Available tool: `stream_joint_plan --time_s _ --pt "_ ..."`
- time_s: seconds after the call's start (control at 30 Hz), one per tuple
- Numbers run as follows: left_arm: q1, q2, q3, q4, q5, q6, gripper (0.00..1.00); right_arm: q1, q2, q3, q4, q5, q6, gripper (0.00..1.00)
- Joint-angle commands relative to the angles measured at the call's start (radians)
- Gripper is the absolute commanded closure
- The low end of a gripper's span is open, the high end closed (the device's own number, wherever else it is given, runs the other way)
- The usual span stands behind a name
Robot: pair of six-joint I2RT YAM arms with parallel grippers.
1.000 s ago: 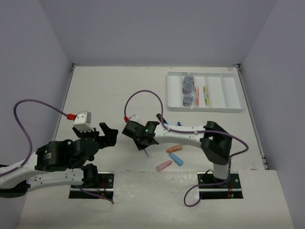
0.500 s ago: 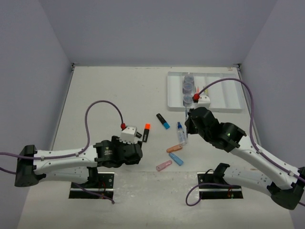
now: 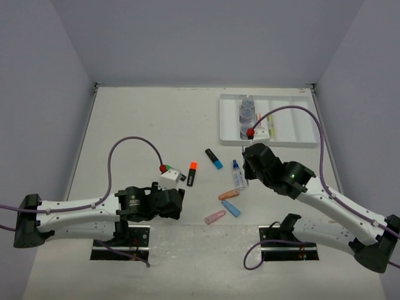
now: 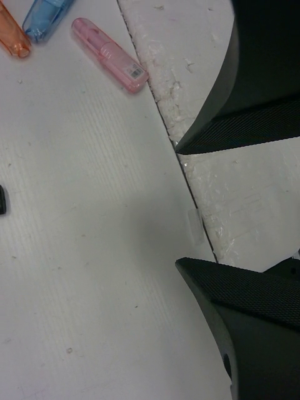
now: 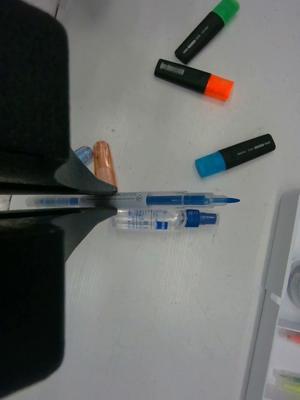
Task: Sort the stationery into containers
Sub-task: Close the pen cap on the pen.
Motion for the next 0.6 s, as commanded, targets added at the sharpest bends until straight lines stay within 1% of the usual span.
stream_joint_plan --time_s 0.0,0.03,0.07,0.13,0.23,0.27,0.33,0.37,0.4,0.47,0.57 --pt "-0.002 0.002 0.004 -0.023 0.002 -0.045 0.29 -0.002 -0.013 -0.007 0.041 -0.012 -0.039 1.0" --pt "-0.002 0.008 0.012 -0.069 -0.028 -0.099 0.3 -0.002 -0.016 -0.011 0.042 -0.013 -0.042 1.0" --pt "-0.002 0.019 0.022 -0.133 -0.065 -0.192 0.31 -0.002 -0.027 -0.018 0.05 -0.017 -0.045 1.0" --pt "-0.002 0.043 0.041 -0.267 -0.115 -0.429 0.34 -0.002 -0.051 -0.035 0.068 -0.023 -0.051 1.0" --pt "-0.003 0.062 0.051 -0.35 -0.094 -0.703 0.38 -0.002 -0.058 -0.054 0.081 -0.024 -0.053 1.0" --pt "-0.003 0.066 0.049 -0.351 -0.081 -0.757 0.39 -0.002 -0.057 -0.053 0.08 -0.024 -0.055 1.0" --pt "-0.003 0.082 0.032 -0.326 -0.037 -0.859 0.4 -0.002 -0.053 -0.047 0.08 -0.026 -0.06 1.0" --pt "-0.002 0.096 0.027 -0.325 -0.037 -0.897 0.44 -0.002 -0.053 -0.047 0.08 -0.026 -0.063 1.0" --pt "-0.003 0.111 0.028 -0.342 -0.007 -0.923 0.49 -0.002 -0.053 -0.047 0.081 -0.027 -0.063 1.0" --pt "-0.003 0.167 0.043 -0.335 0.017 -0.924 0.54 -0.002 -0.062 -0.051 0.083 -0.028 -0.067 1.0" --pt "-0.003 0.249 0.07 -0.347 0.07 -0.932 0.55 -0.002 -0.068 -0.059 0.092 -0.033 -0.064 1.0"
